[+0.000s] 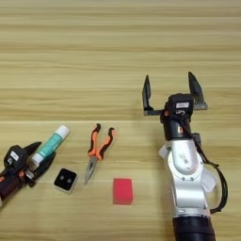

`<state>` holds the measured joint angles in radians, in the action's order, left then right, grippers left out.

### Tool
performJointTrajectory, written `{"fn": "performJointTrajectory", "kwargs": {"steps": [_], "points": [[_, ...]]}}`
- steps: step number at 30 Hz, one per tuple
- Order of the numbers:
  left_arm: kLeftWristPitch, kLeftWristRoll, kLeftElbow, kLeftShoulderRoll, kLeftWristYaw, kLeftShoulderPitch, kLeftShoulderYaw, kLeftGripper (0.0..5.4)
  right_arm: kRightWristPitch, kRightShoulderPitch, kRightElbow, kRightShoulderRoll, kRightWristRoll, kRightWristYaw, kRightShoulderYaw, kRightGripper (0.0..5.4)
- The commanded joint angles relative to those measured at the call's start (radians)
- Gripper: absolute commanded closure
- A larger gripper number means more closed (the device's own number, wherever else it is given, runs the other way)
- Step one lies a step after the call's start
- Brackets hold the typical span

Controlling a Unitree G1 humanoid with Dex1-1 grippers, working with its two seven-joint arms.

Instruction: Move the objects on the table

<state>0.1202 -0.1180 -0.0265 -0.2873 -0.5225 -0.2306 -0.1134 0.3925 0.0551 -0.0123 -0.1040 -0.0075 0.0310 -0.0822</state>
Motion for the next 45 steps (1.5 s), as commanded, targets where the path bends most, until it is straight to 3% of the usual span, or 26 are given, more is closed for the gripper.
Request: {"fn": "performJointTrajectory", "kwargs": {"steps": [1,18,20,23,26,33,39,45], "points": [[0.054,0.038,-0.016,-0.009,0.014,0.001,-0.002,2.02,-0.007,0.011,0.009,0.002,0.007,0.004,0.002,0.0],[0.309,0.096,-0.066,0.016,0.113,0.044,0.021,0.52,-0.002,0.025,0.025,0.001,0.006,0.003,0.003,0.0],[0.331,0.082,-0.059,0.024,0.119,0.052,0.026,0.35,-0.004,0.028,0.023,0.0,0.008,0.005,0.002,0.0],[0.331,0.037,-0.043,0.042,0.118,0.064,0.034,0.16,-0.007,0.03,0.019,-0.004,0.009,0.008,0.0,0.0],[0.337,0.032,-0.036,0.052,0.12,0.085,0.036,0.04,-0.009,0.033,0.018,-0.007,0.011,0.011,-0.001,0.0],[0.369,0.08,-0.057,0.078,0.153,0.146,0.02,0.04,-0.037,0.035,-0.006,-0.014,0.044,0.048,0.008,0.0],[0.353,0.078,-0.077,0.107,0.183,0.233,0.03,0.04,-0.097,0.042,-0.051,-0.021,0.088,0.108,0.03,0.0],[0.346,0.089,-0.093,0.106,0.19,0.293,0.03,0.04,-0.161,0.042,-0.104,-0.035,0.111,0.172,0.061,0.0]]}}
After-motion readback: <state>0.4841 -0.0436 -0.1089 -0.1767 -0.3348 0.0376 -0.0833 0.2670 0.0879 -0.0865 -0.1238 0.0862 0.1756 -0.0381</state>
